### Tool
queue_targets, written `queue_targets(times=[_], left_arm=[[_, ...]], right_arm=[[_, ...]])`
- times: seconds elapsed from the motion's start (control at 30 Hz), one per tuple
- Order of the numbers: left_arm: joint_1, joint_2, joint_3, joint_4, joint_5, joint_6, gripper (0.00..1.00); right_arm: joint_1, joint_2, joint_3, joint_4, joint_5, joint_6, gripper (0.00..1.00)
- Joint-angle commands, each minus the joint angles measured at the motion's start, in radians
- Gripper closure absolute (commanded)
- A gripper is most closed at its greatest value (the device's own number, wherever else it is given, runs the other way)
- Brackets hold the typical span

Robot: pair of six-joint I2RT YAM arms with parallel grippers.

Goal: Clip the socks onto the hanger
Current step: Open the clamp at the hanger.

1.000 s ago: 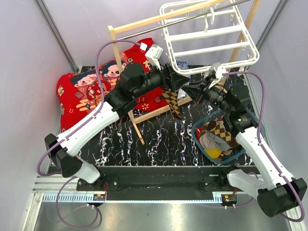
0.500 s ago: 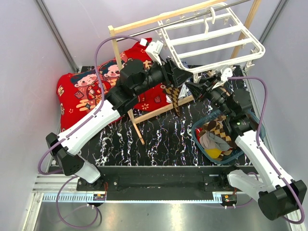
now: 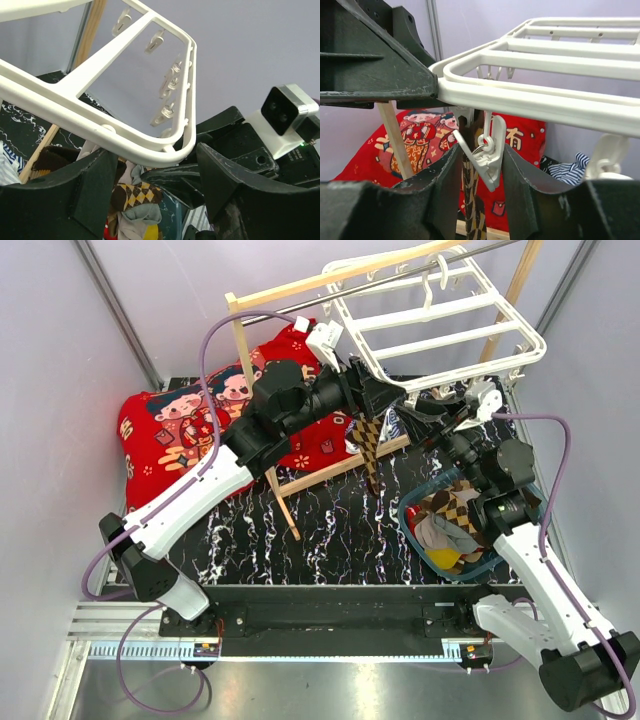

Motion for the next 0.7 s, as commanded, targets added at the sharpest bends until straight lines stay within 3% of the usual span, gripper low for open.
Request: queue_targets(times=[0.0, 0.2, 0.67], left_arm=[[-0.012, 0.007, 0.073, 0.04, -0.016, -0.002, 0.33], [-0.019, 0.016, 0.097, 0.015, -0.018, 0.001, 0.33], [-0.023, 0.011, 0.107, 0.006, -0.021, 0.005, 0.34]], right_arm=[[0.006, -0.025, -0.013, 0.078, 0.053, -0.014, 0.56], [0.006, -0.027, -0.024, 0.086, 0.059, -0.024, 0.58], [0.005, -0.053, -0.037, 0.069, 0.051, 0.005, 0.73]])
